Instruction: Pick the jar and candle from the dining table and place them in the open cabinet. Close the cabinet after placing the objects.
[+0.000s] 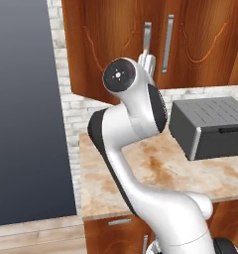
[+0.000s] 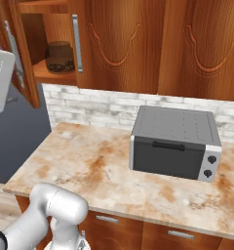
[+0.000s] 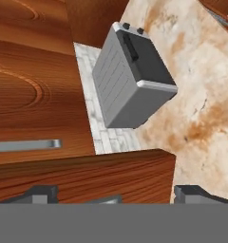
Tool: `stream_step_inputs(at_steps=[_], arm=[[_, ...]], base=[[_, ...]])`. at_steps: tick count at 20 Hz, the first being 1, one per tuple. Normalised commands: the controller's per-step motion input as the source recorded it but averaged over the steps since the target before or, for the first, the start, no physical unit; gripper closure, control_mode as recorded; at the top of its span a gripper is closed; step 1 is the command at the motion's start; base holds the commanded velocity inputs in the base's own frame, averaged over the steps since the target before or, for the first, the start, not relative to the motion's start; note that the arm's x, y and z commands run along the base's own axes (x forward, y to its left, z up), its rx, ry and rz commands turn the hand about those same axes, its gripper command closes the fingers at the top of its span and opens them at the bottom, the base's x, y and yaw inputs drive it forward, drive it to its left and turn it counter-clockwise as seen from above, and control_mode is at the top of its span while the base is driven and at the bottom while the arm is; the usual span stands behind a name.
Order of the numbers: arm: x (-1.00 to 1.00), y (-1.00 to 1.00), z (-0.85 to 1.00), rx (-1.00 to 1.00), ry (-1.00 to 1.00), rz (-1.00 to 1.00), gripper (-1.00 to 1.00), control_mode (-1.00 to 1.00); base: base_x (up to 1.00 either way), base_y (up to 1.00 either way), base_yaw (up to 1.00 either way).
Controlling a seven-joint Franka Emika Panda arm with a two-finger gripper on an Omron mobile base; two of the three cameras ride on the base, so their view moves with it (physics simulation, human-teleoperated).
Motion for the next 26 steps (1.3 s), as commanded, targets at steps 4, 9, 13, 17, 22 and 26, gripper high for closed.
stream_step_inputs(at_steps=[4, 9, 13, 17, 22, 26], arm=[[0.55, -0.37, -0.08, 0.06, 0.01, 0.0, -1.0, -1.0], [0.59, -0.36, -0.1, 0.07, 0.03, 0.0, -1.0, -1.0], [0.68, -0.34, -0.16, 0.02, 0.08, 0.0, -1.0, -1.0], [0.7, -0.34, -0.2, 0.0, 0.08, 0.0, -1.0, -1.0], [0.7, -0.34, -0.22, 0.0, 0.05, 0.0, -1.0, -1.0], [0.67, -0.33, -0.21, 0.0, 0.06, 0.0, -1.0, -1.0]], base=[[0.0, 0.0, 0.0], [0.0, 0.0, 0.0], [0.0, 0.0, 0.0], [0.0, 0.0, 0.0], [0.0, 0.0, 0.0], [0.0, 0.0, 0.0]])
